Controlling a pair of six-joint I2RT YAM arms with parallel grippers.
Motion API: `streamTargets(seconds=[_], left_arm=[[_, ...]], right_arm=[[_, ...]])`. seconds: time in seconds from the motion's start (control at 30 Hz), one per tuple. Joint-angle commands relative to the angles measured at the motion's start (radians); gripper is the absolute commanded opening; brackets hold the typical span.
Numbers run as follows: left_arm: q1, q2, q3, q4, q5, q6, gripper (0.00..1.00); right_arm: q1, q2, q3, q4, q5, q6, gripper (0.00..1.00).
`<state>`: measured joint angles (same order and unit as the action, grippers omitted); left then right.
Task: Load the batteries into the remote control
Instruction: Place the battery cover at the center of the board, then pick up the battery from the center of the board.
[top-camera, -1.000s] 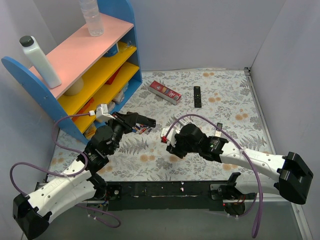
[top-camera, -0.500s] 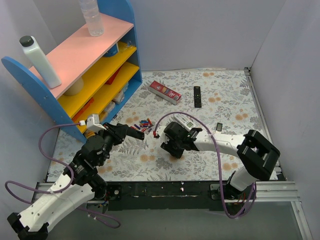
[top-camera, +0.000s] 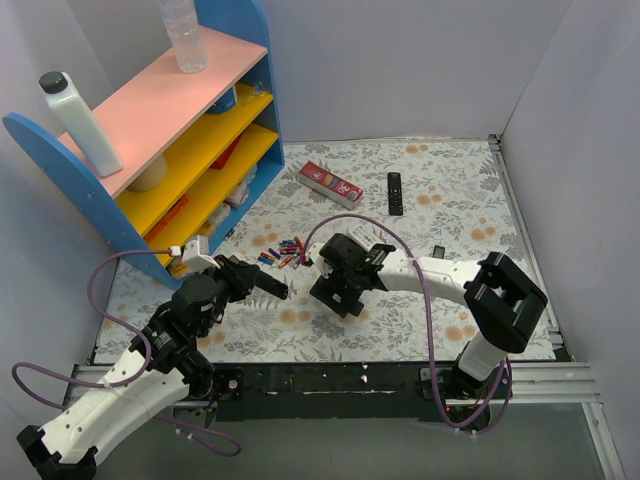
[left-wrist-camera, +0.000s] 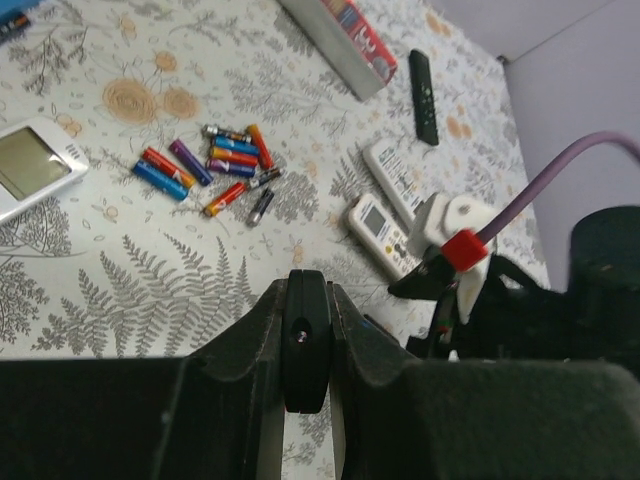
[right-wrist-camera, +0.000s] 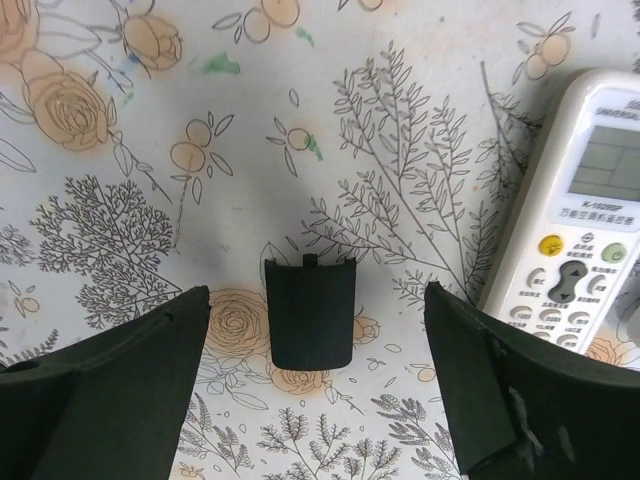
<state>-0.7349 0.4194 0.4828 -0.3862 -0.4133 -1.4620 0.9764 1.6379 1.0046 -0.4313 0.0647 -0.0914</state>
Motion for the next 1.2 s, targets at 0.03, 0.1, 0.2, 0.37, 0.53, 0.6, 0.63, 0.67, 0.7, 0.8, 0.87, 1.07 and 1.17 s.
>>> streamTargets(seconds=[0.03,0.1,0.2,0.37,0.53,0.6,0.63,0.67,0.7,0.8,0.87,1.07,1.17], left_arm=[[0.005,0.033,-0.064,0.01,0.077,-0.04,0.0],[0.005,0.032,-0.081,0.018,0.093,-0.057,0.0],[0.005,0.028,-0.111,0.038,0.114,-0.073,0.0],[0.005,0.051,-0.138,0.059,0.14,-0.087,0.0],[0.005,0.065,-0.154,0.064,0.163,-0.116,0.0],[0.005,0.067,-0.162,0.064,0.183,-0.129,0.0],[0.005,0.067,-0.162,0.058,0.186,-0.138,0.0],[0.005,0.065,-0.162,0.049,0.189,-0.141,0.0],[0.005,0.067,-0.156,0.037,0.185,-0.144,0.0],[0.005,0.068,-0.141,-0.038,0.17,-0.156,0.0],[0.005,0.067,-0.122,-0.069,0.159,-0.17,0.0],[0.005,0.022,-0.092,-0.18,0.032,-0.228,0.0],[0.005,0.006,-0.075,-0.184,-0.014,-0.222,0.0]], right_arm=[[-0.079,-0.039,0.112,-0.032,-0.104,0.039,0.95],[-0.105,-0.039,0.135,-0.023,-0.169,0.039,0.95],[-0.131,-0.082,0.109,0.092,-0.224,-0.007,0.98],[-0.143,-0.077,0.132,0.184,-0.181,-0.053,0.98],[-0.166,0.046,0.288,0.112,-0.143,-0.015,0.88],[-0.169,0.114,0.365,0.102,-0.132,0.021,0.84],[-0.17,0.14,0.403,0.065,-0.129,0.03,0.83],[-0.17,0.189,0.432,0.048,-0.14,0.033,0.82],[-0.168,0.21,0.459,0.034,-0.187,0.03,0.76],[-0.159,0.261,0.505,0.054,-0.267,0.012,0.69],[-0.15,0.281,0.509,0.08,-0.275,-0.02,0.69],[-0.146,0.347,0.557,0.088,-0.237,-0.018,0.63],[-0.147,0.365,0.571,0.092,-0.244,-0.033,0.61]])
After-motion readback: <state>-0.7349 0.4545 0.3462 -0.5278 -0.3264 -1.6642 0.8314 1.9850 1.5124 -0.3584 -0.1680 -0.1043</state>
